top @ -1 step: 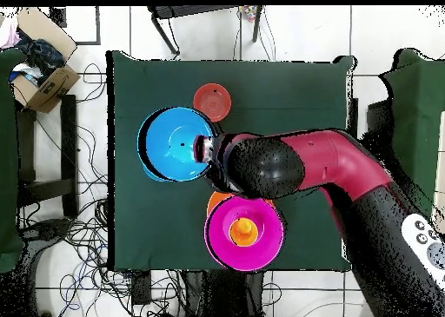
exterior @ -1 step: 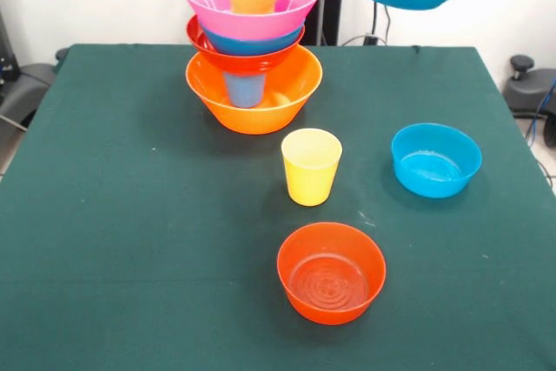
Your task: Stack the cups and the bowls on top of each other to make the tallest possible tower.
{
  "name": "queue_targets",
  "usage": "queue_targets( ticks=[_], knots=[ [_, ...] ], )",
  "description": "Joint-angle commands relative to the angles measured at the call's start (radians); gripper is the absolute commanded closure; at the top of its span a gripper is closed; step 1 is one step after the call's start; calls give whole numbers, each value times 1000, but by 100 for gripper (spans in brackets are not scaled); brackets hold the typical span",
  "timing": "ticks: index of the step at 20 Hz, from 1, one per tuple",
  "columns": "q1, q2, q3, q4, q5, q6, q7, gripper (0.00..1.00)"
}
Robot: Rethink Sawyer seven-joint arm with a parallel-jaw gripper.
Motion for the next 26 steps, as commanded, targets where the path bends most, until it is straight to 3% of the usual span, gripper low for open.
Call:
queue_targets(
  ticks=[1, 12, 26],
  knots=[
    [-26, 80, 107, 57, -71, 107, -336, 100],
    [-140, 106, 199, 71, -88, 194, -402, 100],
    [-248, 193, 213, 70, -189, 239, -511, 100]
  ],
)
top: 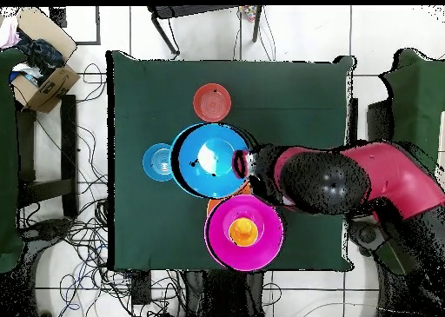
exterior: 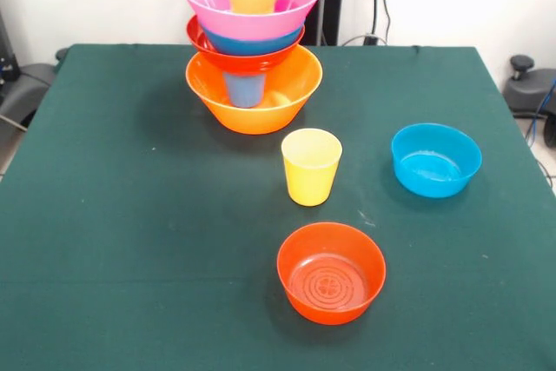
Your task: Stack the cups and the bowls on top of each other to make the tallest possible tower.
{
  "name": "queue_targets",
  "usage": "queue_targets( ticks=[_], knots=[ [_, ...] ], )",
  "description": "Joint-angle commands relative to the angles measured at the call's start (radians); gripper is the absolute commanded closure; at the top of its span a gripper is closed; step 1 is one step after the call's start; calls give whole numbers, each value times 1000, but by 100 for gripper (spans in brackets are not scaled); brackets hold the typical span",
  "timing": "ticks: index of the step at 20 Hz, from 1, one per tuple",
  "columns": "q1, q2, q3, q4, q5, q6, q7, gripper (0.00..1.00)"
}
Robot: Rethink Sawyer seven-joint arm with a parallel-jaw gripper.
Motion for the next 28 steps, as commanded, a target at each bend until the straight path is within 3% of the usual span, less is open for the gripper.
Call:
queue_targets(
  ticks=[1, 5, 28],
  knots=[
    [-8, 106, -5, 54, -130, 115, -388, 100],
    [-24, 136, -18, 51, -166, 113, -405, 100],
    [-89, 154, 14, 28, -172, 258, -478, 100]
  ],
)
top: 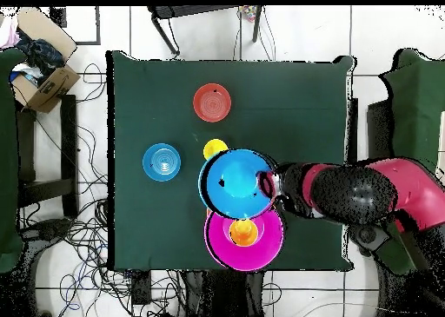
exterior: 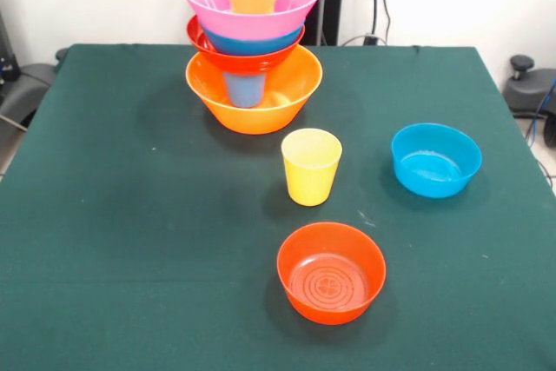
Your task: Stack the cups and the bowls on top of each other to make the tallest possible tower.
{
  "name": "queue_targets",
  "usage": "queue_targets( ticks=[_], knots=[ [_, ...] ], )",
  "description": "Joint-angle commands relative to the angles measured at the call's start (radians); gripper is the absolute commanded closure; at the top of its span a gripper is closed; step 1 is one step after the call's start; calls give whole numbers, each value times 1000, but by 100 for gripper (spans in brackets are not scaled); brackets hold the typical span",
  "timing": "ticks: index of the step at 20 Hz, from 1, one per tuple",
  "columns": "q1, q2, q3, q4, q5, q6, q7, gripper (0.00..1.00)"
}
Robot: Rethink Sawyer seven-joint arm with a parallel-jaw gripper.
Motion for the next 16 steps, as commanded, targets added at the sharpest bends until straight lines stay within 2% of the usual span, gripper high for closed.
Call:
queue_targets(
  ticks=[1, 16],
  knots=[
    [5, 29, 3, 30, -78, 124, -361, 100],
    [-44, 58, -19, 75, -150, 118, -391, 100]
  ],
)
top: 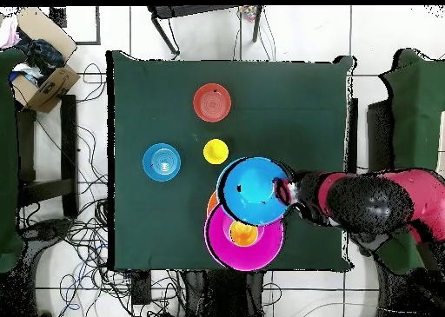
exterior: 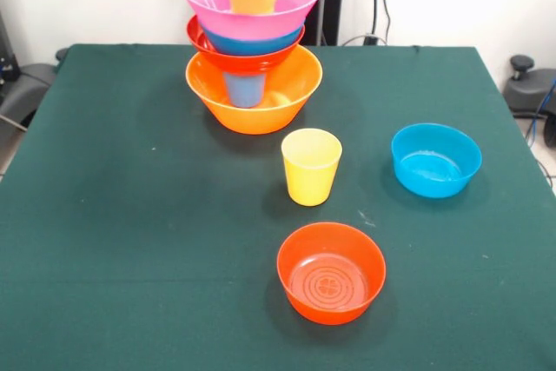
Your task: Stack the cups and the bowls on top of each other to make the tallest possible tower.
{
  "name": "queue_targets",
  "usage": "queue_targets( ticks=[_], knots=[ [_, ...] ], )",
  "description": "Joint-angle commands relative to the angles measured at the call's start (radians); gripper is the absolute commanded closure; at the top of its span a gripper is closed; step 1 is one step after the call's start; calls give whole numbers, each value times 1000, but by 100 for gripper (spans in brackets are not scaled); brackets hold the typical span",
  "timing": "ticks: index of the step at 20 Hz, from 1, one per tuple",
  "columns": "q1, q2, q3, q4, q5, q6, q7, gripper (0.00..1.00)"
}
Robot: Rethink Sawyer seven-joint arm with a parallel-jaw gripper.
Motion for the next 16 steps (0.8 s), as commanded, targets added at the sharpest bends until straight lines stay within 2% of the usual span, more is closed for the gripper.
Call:
queue_targets(
  ticks=[1, 16],
  knots=[
    [24, 52, -30, 69, -85, 91, -350, 100],
    [20, 43, 10, 73, -36, 154, -323, 100]
  ],
)
